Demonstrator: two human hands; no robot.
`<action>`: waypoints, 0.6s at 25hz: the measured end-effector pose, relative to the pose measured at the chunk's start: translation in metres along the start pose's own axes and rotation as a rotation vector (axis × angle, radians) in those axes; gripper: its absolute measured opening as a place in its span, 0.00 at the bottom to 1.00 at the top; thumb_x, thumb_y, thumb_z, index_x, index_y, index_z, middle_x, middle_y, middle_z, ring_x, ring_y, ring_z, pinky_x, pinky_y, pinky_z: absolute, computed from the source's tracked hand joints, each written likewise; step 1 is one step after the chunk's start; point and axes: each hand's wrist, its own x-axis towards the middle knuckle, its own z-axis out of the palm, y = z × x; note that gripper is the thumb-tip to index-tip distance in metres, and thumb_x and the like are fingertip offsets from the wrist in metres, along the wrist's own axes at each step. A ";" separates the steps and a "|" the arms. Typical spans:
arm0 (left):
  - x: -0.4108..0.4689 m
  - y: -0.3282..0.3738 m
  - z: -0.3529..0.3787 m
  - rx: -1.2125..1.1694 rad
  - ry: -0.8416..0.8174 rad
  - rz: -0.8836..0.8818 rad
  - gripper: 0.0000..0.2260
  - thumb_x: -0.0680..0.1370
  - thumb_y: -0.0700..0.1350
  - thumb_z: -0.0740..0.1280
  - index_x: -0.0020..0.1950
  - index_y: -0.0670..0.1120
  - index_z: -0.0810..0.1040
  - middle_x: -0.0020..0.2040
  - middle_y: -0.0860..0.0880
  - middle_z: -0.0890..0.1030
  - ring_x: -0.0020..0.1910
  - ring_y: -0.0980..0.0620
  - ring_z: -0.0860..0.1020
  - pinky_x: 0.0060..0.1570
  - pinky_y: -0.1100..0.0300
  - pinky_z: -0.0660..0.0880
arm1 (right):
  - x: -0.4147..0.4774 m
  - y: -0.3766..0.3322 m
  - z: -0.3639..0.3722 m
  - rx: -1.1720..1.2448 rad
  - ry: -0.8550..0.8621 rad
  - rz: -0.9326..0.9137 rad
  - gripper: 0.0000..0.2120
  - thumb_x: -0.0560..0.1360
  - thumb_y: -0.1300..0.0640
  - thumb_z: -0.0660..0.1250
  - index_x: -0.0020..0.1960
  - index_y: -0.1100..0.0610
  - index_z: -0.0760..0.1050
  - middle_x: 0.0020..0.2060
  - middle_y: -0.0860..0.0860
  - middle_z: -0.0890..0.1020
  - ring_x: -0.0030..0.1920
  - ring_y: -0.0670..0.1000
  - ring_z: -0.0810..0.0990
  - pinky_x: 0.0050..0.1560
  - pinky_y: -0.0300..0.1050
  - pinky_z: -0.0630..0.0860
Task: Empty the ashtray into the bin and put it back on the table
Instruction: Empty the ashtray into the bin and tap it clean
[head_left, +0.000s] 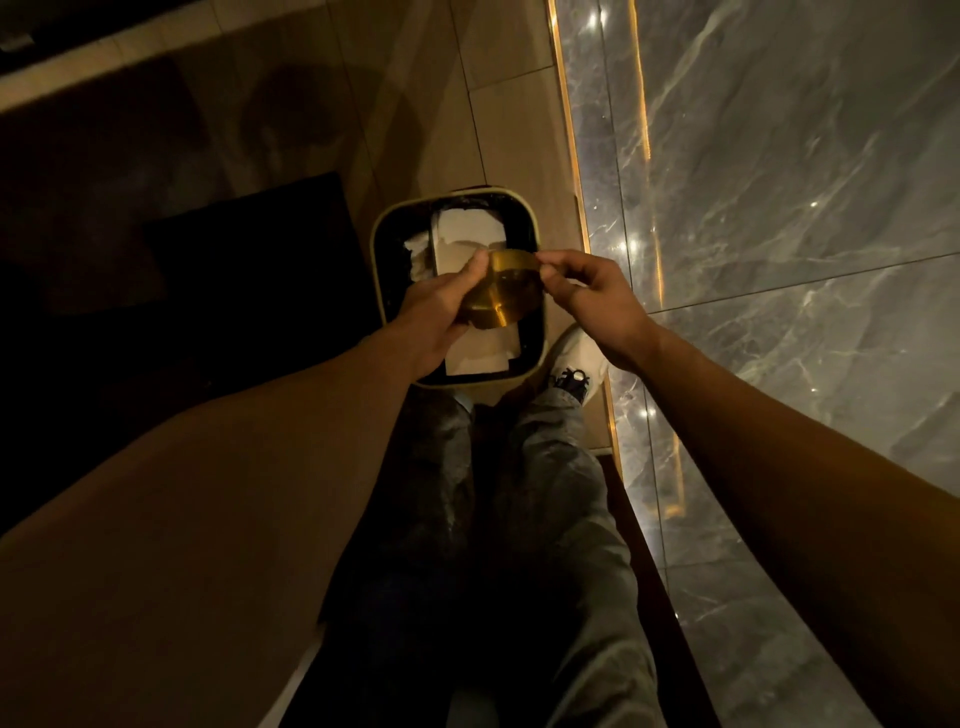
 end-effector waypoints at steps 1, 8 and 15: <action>-0.004 0.004 0.003 -0.017 0.050 -0.009 0.10 0.74 0.58 0.71 0.46 0.52 0.82 0.53 0.51 0.84 0.56 0.52 0.80 0.48 0.59 0.76 | -0.003 -0.001 0.001 -0.009 0.031 -0.007 0.13 0.80 0.61 0.62 0.62 0.62 0.77 0.50 0.54 0.79 0.54 0.49 0.78 0.58 0.44 0.74; -0.041 0.019 0.013 -0.030 0.104 0.095 0.10 0.83 0.47 0.61 0.63 0.50 0.75 0.65 0.49 0.74 0.61 0.47 0.77 0.45 0.53 0.79 | -0.027 -0.020 -0.002 -0.039 0.165 0.005 0.08 0.79 0.54 0.63 0.54 0.57 0.78 0.54 0.57 0.80 0.50 0.54 0.81 0.44 0.47 0.77; -0.096 0.043 0.019 0.318 0.021 0.297 0.27 0.72 0.32 0.71 0.70 0.47 0.74 0.65 0.46 0.78 0.63 0.48 0.78 0.61 0.52 0.77 | -0.073 -0.065 -0.013 -0.146 0.209 -0.059 0.11 0.81 0.56 0.61 0.62 0.55 0.74 0.51 0.61 0.81 0.44 0.58 0.83 0.39 0.46 0.78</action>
